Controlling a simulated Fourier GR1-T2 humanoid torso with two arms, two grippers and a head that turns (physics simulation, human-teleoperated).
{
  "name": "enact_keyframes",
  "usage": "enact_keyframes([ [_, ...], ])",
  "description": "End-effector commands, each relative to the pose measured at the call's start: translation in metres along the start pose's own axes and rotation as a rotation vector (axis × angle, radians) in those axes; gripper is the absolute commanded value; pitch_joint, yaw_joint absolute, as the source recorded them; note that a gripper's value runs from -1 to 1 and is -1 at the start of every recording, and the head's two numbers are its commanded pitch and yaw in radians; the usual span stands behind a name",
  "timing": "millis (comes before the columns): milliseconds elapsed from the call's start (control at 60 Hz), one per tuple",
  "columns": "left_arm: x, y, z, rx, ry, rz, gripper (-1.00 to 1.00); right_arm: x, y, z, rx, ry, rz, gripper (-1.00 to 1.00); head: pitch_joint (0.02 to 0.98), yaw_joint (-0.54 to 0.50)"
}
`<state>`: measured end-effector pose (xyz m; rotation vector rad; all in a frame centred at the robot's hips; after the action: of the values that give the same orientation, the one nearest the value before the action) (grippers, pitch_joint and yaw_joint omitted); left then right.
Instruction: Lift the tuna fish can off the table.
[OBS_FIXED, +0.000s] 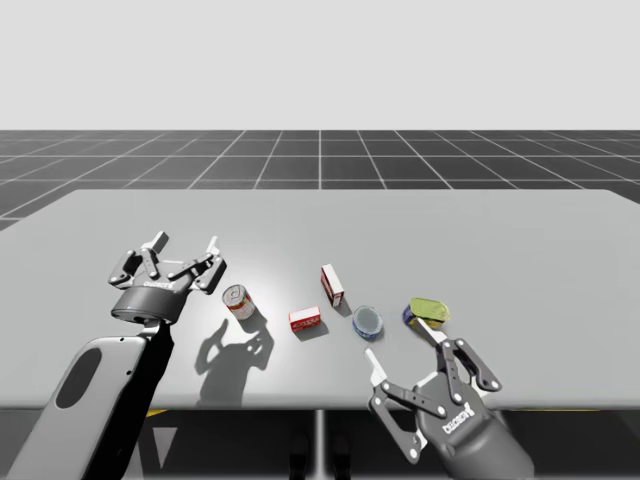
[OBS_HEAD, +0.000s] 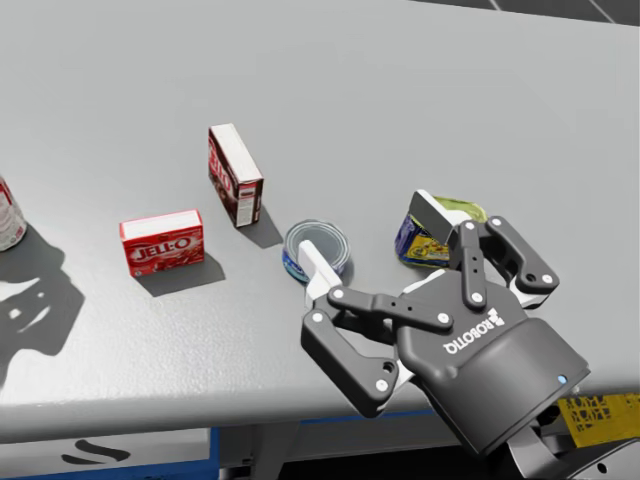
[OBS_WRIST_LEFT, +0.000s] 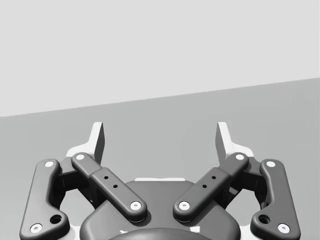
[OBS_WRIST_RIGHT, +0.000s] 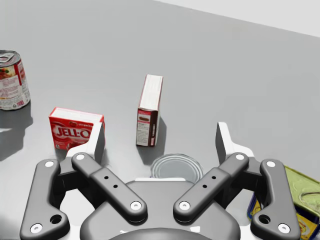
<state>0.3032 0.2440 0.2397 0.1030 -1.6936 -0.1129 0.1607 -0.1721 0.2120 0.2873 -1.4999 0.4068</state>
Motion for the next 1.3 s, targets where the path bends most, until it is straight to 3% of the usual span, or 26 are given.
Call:
enact_keyframes([
  [17, 0.000, -0.001, -0.001, 0.001, -0.008, -0.011, -1.00, -0.039, 0.019, -0.002, 0.015, 0.075, -0.011, -1.00, 0.906, -0.20],
  [50, 0.000, -0.001, -0.001, 0.001, -0.009, -0.012, -1.00, -0.043, 0.020, -0.004, 0.012, 0.076, -0.003, -1.00, 0.907, -0.20],
  [100, 0.000, -0.001, -0.002, 0.001, -0.010, -0.013, -1.00, -0.049, 0.021, -0.008, 0.009, 0.102, -0.013, -1.00, 0.908, -0.20],
  [133, 0.000, -0.002, -0.001, 0.002, -0.010, -0.014, -1.00, -0.054, 0.021, -0.012, -0.015, 0.103, 0.018, -1.00, 0.909, -0.20],
  [217, 0.000, -0.002, -0.001, 0.003, -0.010, -0.012, -1.00, -0.061, 0.020, -0.019, -0.049, 0.122, 0.030, -1.00, 0.907, -0.20],
  [250, 0.000, -0.002, -0.001, 0.003, -0.011, -0.014, -1.00, -0.066, 0.019, -0.024, -0.092, 0.120, 0.083, -1.00, 0.907, -0.20],
  [317, 0.000, -0.002, -0.001, 0.004, -0.011, -0.013, -1.00, -0.070, 0.018, -0.029, -0.099, 0.143, 0.068, -1.00, 0.907, -0.20],
  [333, 0.000, -0.002, -0.001, 0.004, -0.011, -0.013, -1.00, -0.073, 0.016, -0.033, -0.122, 0.151, 0.085, -1.00, 0.907, -0.20],
  [383, 0.000, -0.002, -0.001, 0.005, -0.011, -0.013, -1.00, -0.076, 0.014, -0.037, -0.147, 0.163, 0.098, -1.00, 0.906, -0.20],
  [483, 0.000, -0.002, 0.000, 0.006, -0.009, -0.012, -1.00, -0.080, 0.009, -0.050, -0.173, 0.218, 0.079, -1.00, 0.904, -0.20],
  [567, 0.000, -0.002, 0.000, 0.007, -0.008, -0.011, -1.00, -0.084, 0.004, -0.063, -0.191, 0.282, 0.037, -1.00, 0.903, -0.20],
  [800, 0.001, -0.003, 0.001, 0.010, -0.007, -0.008, -1.00, -0.092, -0.002, -0.085, -0.201, 0.339, -0.015, -1.00, 0.904, -0.20],
  [817, 0.001, -0.003, 0.001, 0.009, -0.006, -0.008, -1.00, -0.091, -0.003, -0.087, -0.191, 0.356, -0.039, -1.00, 0.904, -0.20],
  [950, 0.001, -0.003, 0.001, 0.008, -0.005, -0.008, -1.00, -0.091, -0.005, -0.095, -0.196, 0.362, -0.025, -1.00, 0.902, -0.21],
  [1267, 0.000, -0.003, 0.001, 0.004, -0.001, -0.011, -1.00, -0.091, -0.002, -0.098, -0.155, 0.405, -0.027, -1.00, 0.895, -0.21],
  [1300, 0.000, -0.004, 0.001, 0.003, 0.000, -0.011, -1.00, -0.091, -0.002, -0.097, -0.146, 0.411, -0.033, -0.90, 0.895, -0.21],
])
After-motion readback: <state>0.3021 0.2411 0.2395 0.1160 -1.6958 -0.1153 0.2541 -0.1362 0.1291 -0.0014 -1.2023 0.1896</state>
